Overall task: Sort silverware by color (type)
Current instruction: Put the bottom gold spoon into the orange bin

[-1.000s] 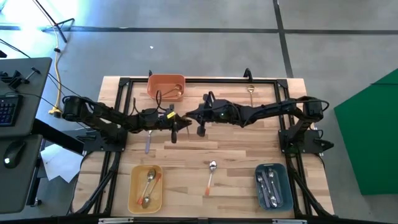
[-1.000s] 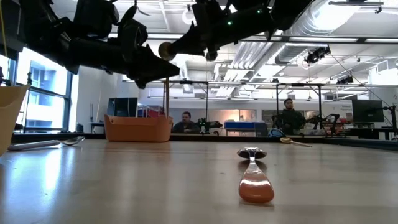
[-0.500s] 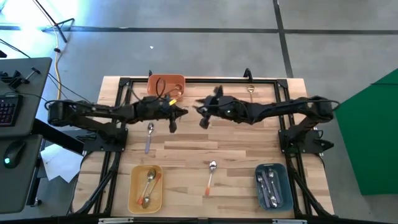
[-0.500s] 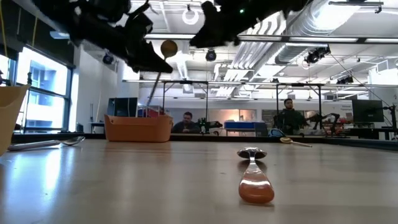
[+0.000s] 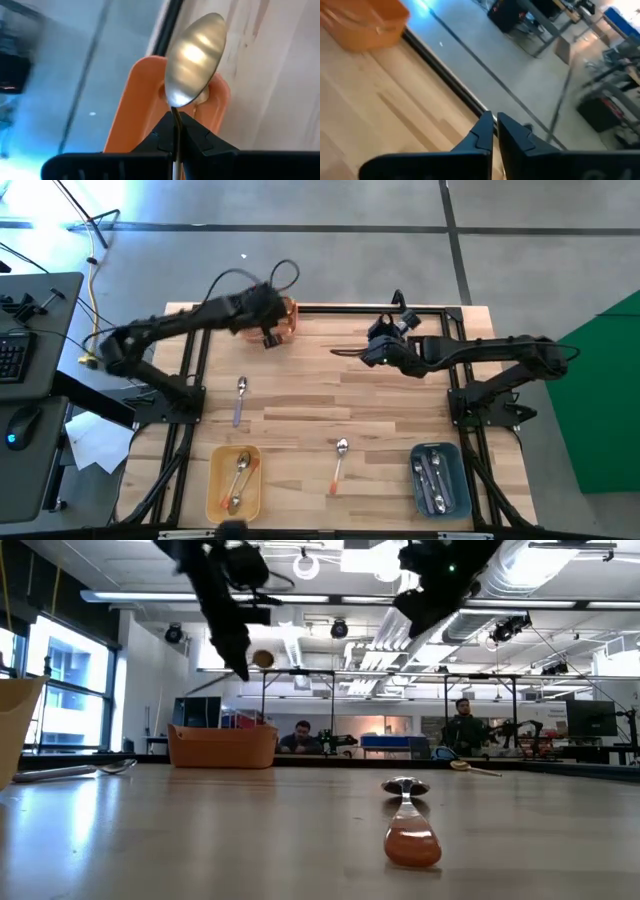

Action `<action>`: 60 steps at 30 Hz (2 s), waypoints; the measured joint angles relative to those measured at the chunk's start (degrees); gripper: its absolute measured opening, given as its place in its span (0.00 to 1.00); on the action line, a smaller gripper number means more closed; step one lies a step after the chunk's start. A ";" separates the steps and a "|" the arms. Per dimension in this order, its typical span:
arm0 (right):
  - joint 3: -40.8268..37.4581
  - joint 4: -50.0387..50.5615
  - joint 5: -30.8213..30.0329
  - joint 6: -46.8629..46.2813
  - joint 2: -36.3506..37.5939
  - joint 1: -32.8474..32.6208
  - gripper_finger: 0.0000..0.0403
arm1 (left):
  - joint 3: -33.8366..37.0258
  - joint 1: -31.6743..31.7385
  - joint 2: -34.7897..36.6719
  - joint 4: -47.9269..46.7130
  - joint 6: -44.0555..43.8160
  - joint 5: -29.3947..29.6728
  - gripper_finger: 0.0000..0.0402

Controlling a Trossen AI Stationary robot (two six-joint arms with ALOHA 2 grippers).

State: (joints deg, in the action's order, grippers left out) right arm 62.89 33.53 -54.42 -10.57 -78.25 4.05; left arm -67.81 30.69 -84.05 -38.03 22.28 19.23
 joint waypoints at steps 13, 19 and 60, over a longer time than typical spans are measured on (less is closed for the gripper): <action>0.00 3.55 -1.13 -1.12 -2.06 -0.36 0.00 | -16.87 12.76 -22.26 -13.40 17.26 -12.91 0.00; 0.00 3.18 -1.13 0.57 -1.97 -0.34 0.00 | -16.94 16.78 -25.63 -14.07 19.98 -16.54 0.00; -0.04 -11.55 15.81 14.06 -3.05 4.71 0.00 | -16.05 10.62 2.39 -29.99 1.48 -6.68 0.00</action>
State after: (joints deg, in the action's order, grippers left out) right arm 62.85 21.98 -38.61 3.50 -81.30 8.75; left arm -83.86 41.31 -81.66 -68.02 23.77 12.55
